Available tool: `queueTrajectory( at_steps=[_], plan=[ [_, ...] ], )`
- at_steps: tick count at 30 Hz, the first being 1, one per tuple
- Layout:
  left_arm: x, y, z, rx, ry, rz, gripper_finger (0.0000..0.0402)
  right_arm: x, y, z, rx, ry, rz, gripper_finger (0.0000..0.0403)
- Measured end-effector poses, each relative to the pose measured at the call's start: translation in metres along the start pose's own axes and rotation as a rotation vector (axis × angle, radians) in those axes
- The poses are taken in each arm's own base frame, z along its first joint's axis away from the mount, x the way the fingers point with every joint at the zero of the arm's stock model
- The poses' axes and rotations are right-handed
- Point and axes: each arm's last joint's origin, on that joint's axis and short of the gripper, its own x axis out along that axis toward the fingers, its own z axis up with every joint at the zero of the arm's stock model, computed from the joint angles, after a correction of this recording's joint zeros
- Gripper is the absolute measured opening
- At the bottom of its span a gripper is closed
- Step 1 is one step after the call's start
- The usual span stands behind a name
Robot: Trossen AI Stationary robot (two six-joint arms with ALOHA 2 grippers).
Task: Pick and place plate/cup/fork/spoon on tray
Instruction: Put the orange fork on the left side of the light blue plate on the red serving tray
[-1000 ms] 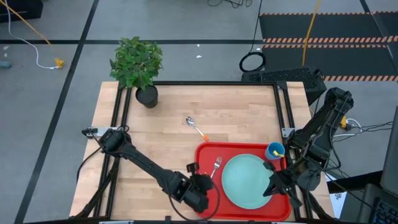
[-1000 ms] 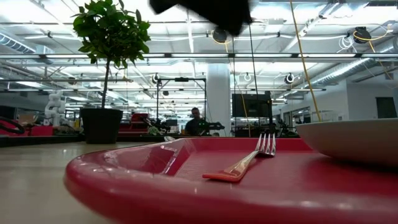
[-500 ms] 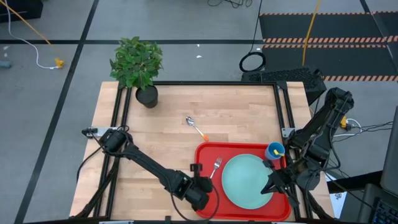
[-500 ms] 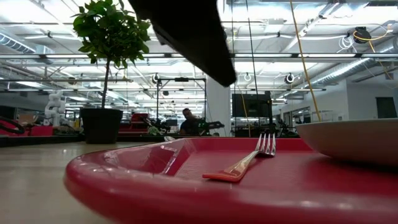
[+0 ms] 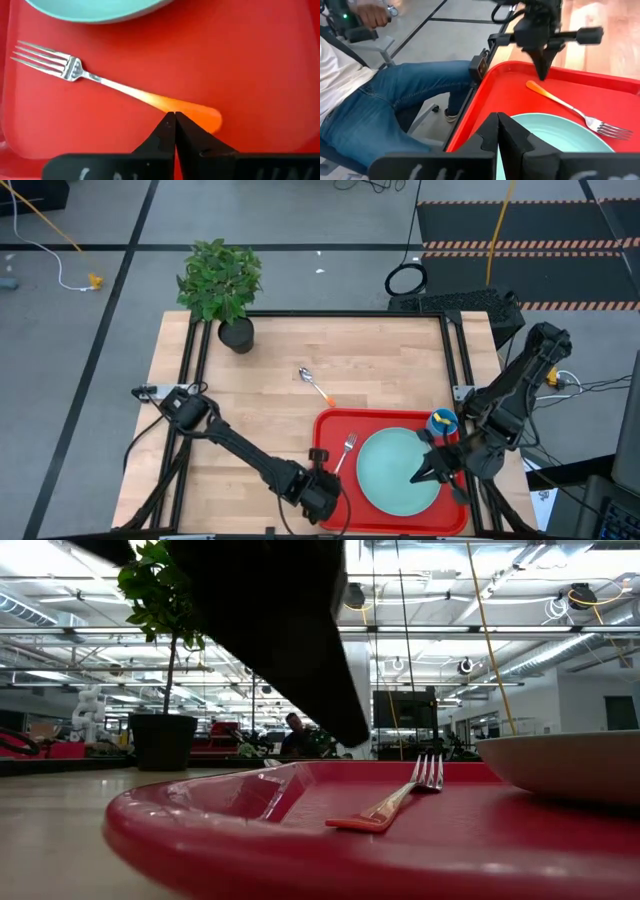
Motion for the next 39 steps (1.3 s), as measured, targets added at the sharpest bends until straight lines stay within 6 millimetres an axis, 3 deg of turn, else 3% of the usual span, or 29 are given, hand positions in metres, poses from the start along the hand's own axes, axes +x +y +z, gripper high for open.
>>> queueTrajectory(
  at_steps=[23, 39],
  plan=[
    [0.023, 0.009, -0.014, 0.099, 0.056, -0.029, 0.0003, 0.001, -0.004, 0.002, -0.014, -0.002, -0.016, 0.0],
    [0.037, 0.011, -0.012, 0.088, -0.088, -0.096, 0.0003, 0.001, -0.004, 0.002, -0.012, -0.001, -0.015, 0.0]
  ],
)
